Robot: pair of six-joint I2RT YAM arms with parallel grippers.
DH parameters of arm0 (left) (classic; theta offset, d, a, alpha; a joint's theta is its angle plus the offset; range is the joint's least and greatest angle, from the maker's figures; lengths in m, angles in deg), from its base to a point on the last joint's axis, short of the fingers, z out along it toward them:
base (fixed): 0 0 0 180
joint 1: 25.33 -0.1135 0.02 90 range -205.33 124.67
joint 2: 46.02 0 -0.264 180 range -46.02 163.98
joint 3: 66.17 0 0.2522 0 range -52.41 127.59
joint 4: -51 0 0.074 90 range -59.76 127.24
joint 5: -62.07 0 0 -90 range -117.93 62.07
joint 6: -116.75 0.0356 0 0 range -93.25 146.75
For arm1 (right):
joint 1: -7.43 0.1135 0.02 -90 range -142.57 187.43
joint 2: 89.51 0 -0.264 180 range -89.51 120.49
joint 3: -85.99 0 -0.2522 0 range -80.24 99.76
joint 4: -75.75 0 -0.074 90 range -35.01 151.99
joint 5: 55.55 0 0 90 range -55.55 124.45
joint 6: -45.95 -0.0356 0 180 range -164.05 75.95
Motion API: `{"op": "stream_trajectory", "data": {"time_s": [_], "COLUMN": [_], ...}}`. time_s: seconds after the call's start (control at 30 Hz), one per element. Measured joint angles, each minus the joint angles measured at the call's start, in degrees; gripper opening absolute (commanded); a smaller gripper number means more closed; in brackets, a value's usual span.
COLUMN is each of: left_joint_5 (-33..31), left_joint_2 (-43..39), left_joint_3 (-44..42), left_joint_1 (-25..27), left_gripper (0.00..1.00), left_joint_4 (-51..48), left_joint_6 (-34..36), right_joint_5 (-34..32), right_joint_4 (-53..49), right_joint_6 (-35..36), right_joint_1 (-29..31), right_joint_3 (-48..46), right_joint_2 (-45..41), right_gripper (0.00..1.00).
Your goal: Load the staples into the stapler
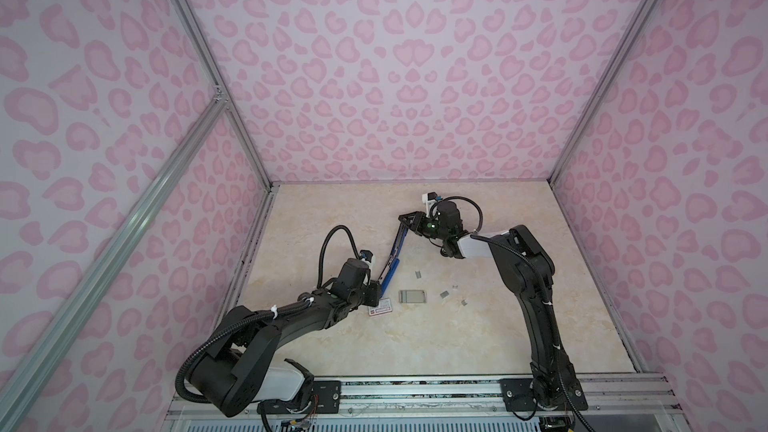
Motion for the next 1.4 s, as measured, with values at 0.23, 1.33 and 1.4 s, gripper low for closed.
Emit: {"op": "stream_trajectory", "data": {"time_s": [0.23,1.33,1.4], "left_joint_5": [-0.9,-5.9,-5.9], "left_joint_2": [-0.3,1.8,1.8], "left_joint_3": [0.0,4.3,4.3], "left_joint_1": [0.1,0.7,0.7], "left_gripper": [0.04,0.04,0.04], "left_joint_4": [-0.3,-5.4,-5.4], "left_joint_6": [0.2,2.1,2.1], "right_joint_5": [-0.6,-14.1,-14.1], "right_joint_4": [-2.6,-12.7,-11.4], "right_joint_6": [3.1,36.8,36.5], "right_joint_1": [0.6,14.3,14.5], "right_joint_3": [0.3,-7.2,-8.1], "right_joint_2": [-1.3,-18.4,-18.7], "right_gripper": [0.24,0.37,0.38]}}
